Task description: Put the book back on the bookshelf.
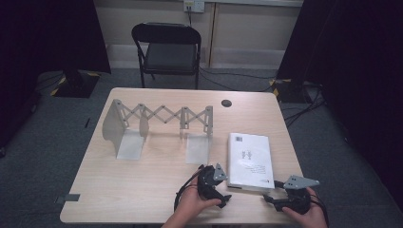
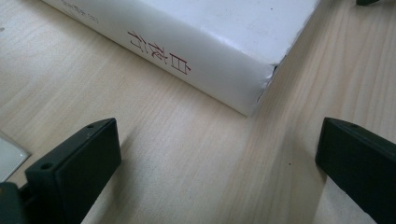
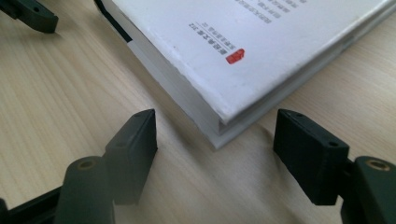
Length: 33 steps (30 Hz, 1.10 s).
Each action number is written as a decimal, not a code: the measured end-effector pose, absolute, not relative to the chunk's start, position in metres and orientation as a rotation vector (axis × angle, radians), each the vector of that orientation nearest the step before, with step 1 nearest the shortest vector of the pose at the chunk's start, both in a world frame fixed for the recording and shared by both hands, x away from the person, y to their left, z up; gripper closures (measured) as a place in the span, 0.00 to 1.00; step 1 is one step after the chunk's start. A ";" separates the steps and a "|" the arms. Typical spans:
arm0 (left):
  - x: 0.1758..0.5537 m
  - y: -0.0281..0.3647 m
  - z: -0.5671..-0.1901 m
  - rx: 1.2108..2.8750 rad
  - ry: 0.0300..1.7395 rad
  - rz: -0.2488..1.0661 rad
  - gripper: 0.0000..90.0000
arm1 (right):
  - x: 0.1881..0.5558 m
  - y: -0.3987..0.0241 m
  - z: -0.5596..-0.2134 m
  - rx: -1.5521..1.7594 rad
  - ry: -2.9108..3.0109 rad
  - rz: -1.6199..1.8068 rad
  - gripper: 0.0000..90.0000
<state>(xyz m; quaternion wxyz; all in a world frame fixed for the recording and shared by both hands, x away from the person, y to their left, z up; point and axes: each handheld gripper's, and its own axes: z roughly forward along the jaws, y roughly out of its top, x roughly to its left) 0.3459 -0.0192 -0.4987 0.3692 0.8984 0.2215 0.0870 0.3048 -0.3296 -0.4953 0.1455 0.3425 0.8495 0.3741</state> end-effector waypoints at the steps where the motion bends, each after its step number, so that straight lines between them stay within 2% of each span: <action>1: 0.346 -0.019 -0.499 2.306 0.569 0.223 0.00 | 0.305 -0.330 -0.495 0.986 2.447 1.078 0.33; 7: 0.346 -0.024 -0.495 2.351 0.580 0.218 0.00 | 0.310 -0.321 -0.496 0.957 2.452 1.097 0.39; 8: 0.346 -0.026 -0.494 2.361 0.576 0.213 0.00 | 0.310 -0.320 -0.496 0.970 2.443 1.091 0.43; 10: 0.345 -0.031 -0.492 2.342 0.561 0.212 0.08 | 0.310 -0.323 -0.494 0.989 2.437 1.082 0.55; 11: 0.345 -0.031 -0.492 2.342 0.561 0.212 0.15 | 0.310 -0.323 -0.494 0.989 2.437 1.082 0.55; 12: 0.346 -0.034 -0.491 2.330 0.544 0.212 0.23 | 0.312 -0.328 -0.493 1.016 2.429 1.094 0.63; 16: 0.349 -0.043 -0.491 2.321 0.549 0.217 0.27 | 0.313 -0.327 -0.491 1.005 2.444 1.083 0.64; 20: 0.351 -0.045 -0.488 2.348 0.543 0.207 0.27 | 0.313 -0.329 -0.486 0.984 2.436 1.113 0.64; 21: 0.352 -0.045 -0.487 2.368 0.532 0.203 0.27 | 0.313 -0.332 -0.482 1.002 2.415 1.195 0.69; 23: 0.352 -0.046 -0.487 2.367 0.531 0.198 0.27 | 0.314 -0.333 -0.477 1.006 2.390 1.252 0.72; 29: 0.354 -0.047 -0.487 2.368 0.539 0.198 0.26 | 0.317 -0.333 -0.474 1.002 2.387 1.263 0.72; 33: 0.352 -0.049 -0.481 2.383 0.519 0.259 0.21 | 0.316 -0.333 -0.475 0.999 2.384 1.258 0.72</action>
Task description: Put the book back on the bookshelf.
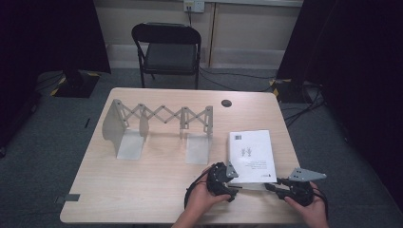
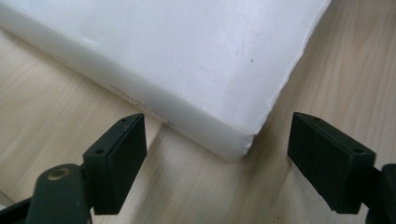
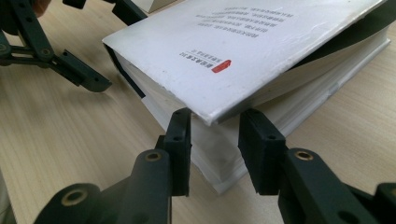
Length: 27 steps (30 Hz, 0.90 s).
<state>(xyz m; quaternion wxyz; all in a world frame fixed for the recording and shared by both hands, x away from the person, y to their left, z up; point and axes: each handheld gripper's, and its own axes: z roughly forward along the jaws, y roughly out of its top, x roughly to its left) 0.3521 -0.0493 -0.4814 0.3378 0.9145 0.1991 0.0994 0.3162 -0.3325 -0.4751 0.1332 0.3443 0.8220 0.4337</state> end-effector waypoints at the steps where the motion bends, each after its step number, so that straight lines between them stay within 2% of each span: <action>1: 0.352 -0.051 -0.480 2.377 0.511 0.258 0.21 | 0.316 -0.333 -0.476 1.000 2.386 1.257 0.73; 3: 0.352 -0.053 -0.478 2.385 0.501 0.265 0.16 | 0.316 -0.333 -0.476 1.009 2.381 1.270 0.73; 5: 0.355 -0.058 -0.475 2.395 0.512 0.316 0.17 | 0.316 -0.332 -0.475 1.007 2.383 1.265 0.73; 8: 0.357 -0.060 -0.471 2.387 0.530 0.311 0.17 | 0.316 -0.331 -0.474 1.003 2.382 1.254 0.73; 13: 0.357 -0.065 -0.460 2.355 0.456 0.301 0.18 | 0.315 -0.334 -0.474 1.015 2.378 1.278 0.73; 16: 0.357 -0.073 -0.460 2.368 0.421 0.356 0.14 | 0.316 -0.334 -0.472 1.016 2.375 1.291 0.73; 18: 0.360 -0.076 -0.459 2.353 0.419 0.346 0.16 | 0.317 -0.334 -0.469 1.017 2.375 1.301 0.73; 21: 0.364 -0.082 -0.458 2.370 0.418 0.333 0.11 | 0.319 -0.332 -0.466 1.023 2.372 1.321 0.74; 23: 0.364 -0.088 -0.461 2.398 0.412 0.382 0.01 | 0.320 -0.328 -0.463 1.004 2.376 1.312 0.74; 27: 0.362 -0.096 -0.468 2.387 0.429 0.521 0.00 | 0.325 -0.323 -0.461 1.012 2.394 1.323 0.74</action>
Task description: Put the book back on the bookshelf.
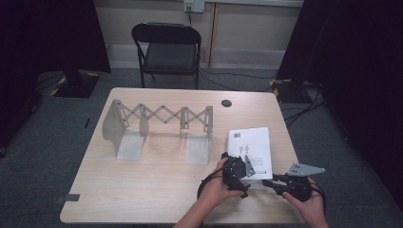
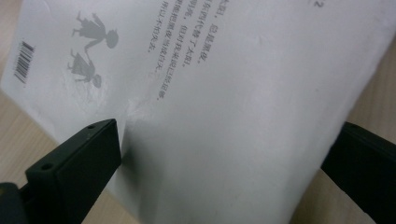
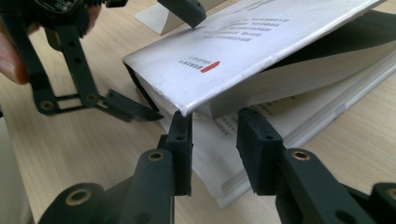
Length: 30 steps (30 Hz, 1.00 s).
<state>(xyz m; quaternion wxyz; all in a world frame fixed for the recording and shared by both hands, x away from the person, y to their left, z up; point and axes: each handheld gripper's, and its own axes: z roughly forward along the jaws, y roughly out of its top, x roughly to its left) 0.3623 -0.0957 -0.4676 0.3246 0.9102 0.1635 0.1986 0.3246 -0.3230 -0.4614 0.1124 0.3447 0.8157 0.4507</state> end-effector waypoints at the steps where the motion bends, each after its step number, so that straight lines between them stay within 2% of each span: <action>1: 0.363 -0.096 -0.468 2.386 0.430 0.535 0.00 | 0.325 -0.323 -0.462 1.016 2.394 1.327 0.74; 7: 0.361 -0.101 -0.471 2.408 0.402 0.620 0.00 | 0.328 -0.324 -0.463 1.028 2.412 1.331 0.74; 10: 0.361 -0.100 -0.470 2.386 0.403 0.609 0.04 | 0.329 -0.325 -0.463 1.037 2.422 1.337 0.74; 11: 0.359 -0.097 -0.468 2.343 0.395 0.587 0.13 | 0.330 -0.326 -0.465 1.049 2.432 1.324 0.73; 12: 0.359 -0.097 -0.468 2.343 0.395 0.587 0.18 | 0.330 -0.326 -0.465 1.049 2.432 1.324 0.73; 17: 0.358 -0.095 -0.463 2.371 0.332 0.603 0.23 | 0.331 -0.329 -0.467 1.054 2.434 1.343 0.72; 22: 0.358 -0.096 -0.463 2.365 0.334 0.596 0.22 | 0.330 -0.328 -0.466 1.051 2.432 1.328 0.73; 23: 0.358 -0.097 -0.465 2.338 0.332 0.577 0.19 | 0.330 -0.327 -0.465 1.067 2.425 1.336 0.73; 28: 0.358 -0.102 -0.466 2.352 0.299 0.597 0.14 | 0.331 -0.328 -0.465 1.076 2.429 1.345 0.73; 30: 0.360 -0.106 -0.467 2.366 0.289 0.603 0.08 | 0.331 -0.328 -0.464 1.080 2.425 1.357 0.73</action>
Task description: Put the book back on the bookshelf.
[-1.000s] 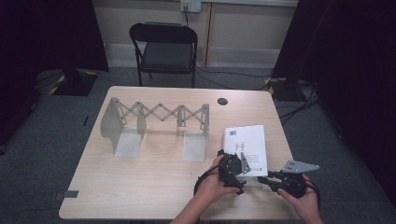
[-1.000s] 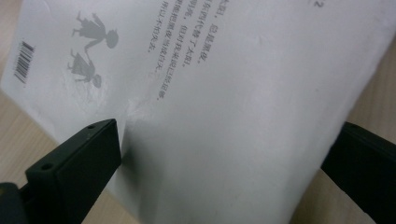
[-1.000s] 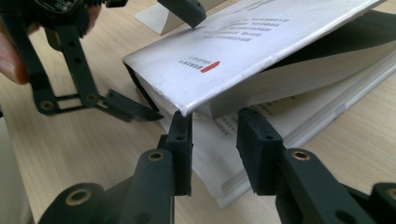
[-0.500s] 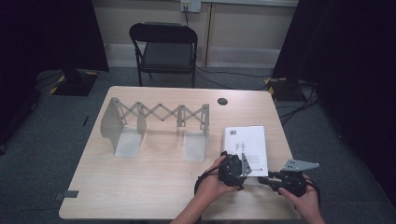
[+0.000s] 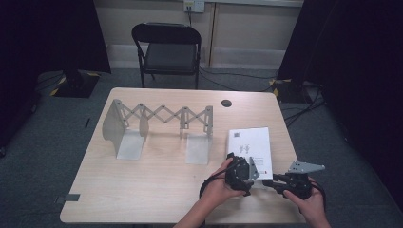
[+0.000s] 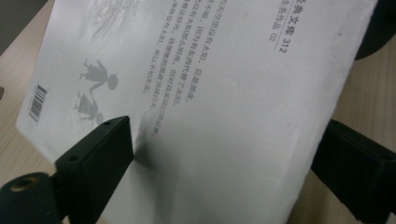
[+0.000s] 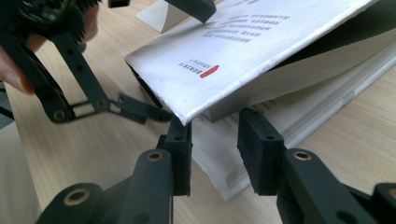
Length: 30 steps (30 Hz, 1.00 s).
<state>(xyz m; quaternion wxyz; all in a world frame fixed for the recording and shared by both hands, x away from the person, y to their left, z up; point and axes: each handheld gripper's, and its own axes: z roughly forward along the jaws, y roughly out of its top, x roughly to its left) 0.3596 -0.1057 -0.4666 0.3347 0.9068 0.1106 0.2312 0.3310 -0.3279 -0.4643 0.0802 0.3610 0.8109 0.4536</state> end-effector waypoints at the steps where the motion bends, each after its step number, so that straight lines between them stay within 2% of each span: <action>1: 0.360 -0.109 -0.469 2.362 0.298 0.610 0.05 | 0.331 -0.328 -0.464 1.074 2.426 1.355 0.73; 2: 0.361 -0.111 -0.469 2.376 0.282 0.614 0.00 | 0.331 -0.327 -0.462 1.066 2.423 1.347 0.73; 4: 0.361 -0.114 -0.471 2.369 0.297 0.641 0.01 | 0.331 -0.326 -0.463 1.068 2.426 1.340 0.73; 7: 0.362 -0.112 -0.467 2.367 0.297 0.643 0.15 | 0.332 -0.328 -0.466 1.080 2.440 1.341 0.73; 9: 0.361 -0.111 -0.464 2.367 0.260 0.642 0.19 | 0.332 -0.330 -0.467 1.092 2.436 1.359 0.73; 10: 0.359 -0.111 -0.461 2.364 0.245 0.652 0.26 | 0.333 -0.330 -0.467 1.098 2.431 1.375 0.72; 13: 0.357 -0.110 -0.459 2.353 0.234 0.657 0.32 | 0.333 -0.330 -0.466 1.092 2.427 1.394 0.68; 15: 0.358 -0.109 -0.457 2.360 0.231 0.640 0.33 | 0.333 -0.329 -0.466 1.068 2.428 1.395 0.64; 16: 0.358 -0.110 -0.456 2.375 0.226 0.644 0.33 | 0.333 -0.327 -0.467 1.049 2.430 1.374 0.58; 18: 0.358 -0.110 -0.456 2.383 0.224 0.644 0.33 | 0.334 -0.326 -0.467 1.044 2.433 1.362 0.56; 20: 0.358 -0.110 -0.456 2.369 0.236 0.636 0.33 | 0.335 -0.326 -0.470 1.024 2.445 1.280 0.50; 30: 0.359 -0.109 -0.455 2.374 0.236 0.611 0.33 | 0.343 -0.336 -0.473 1.068 2.376 1.218 0.44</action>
